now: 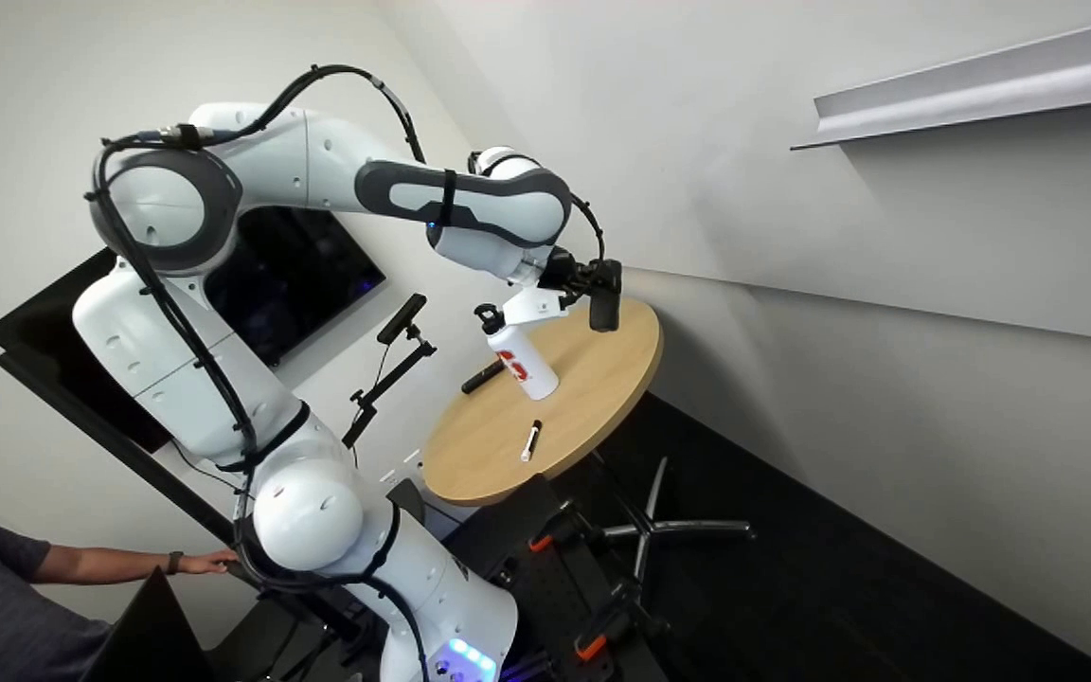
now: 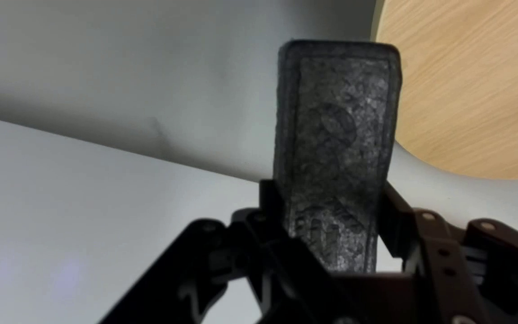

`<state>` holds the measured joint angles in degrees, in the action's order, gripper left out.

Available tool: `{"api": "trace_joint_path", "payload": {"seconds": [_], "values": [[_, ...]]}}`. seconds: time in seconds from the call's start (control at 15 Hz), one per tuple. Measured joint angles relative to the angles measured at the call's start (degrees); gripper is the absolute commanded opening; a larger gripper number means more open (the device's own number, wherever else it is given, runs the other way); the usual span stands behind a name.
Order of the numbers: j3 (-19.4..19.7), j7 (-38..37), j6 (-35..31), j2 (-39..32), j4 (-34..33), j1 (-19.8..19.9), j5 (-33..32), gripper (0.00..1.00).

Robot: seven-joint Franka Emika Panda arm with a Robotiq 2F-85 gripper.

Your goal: Pick up the duster and rub the white board

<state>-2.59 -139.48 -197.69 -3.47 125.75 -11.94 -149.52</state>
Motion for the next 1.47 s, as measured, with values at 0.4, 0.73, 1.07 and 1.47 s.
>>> {"api": "trace_joint_path", "payload": {"seconds": [0.4,0.73,1.07,1.47], "values": [[8.4,0.8,0.2,-8.5,2.6,-15.0,0.2,0.3],[19.8,-3.0,0.0,-17.6,-2.5,-35.8,0.6,0.3],[21.8,-5.8,0.0,-25.0,-9.4,-45.8,0.7,0.3],[21.8,-5.8,0.0,-29.3,-12.7,-45.8,0.7,0.3]]}}
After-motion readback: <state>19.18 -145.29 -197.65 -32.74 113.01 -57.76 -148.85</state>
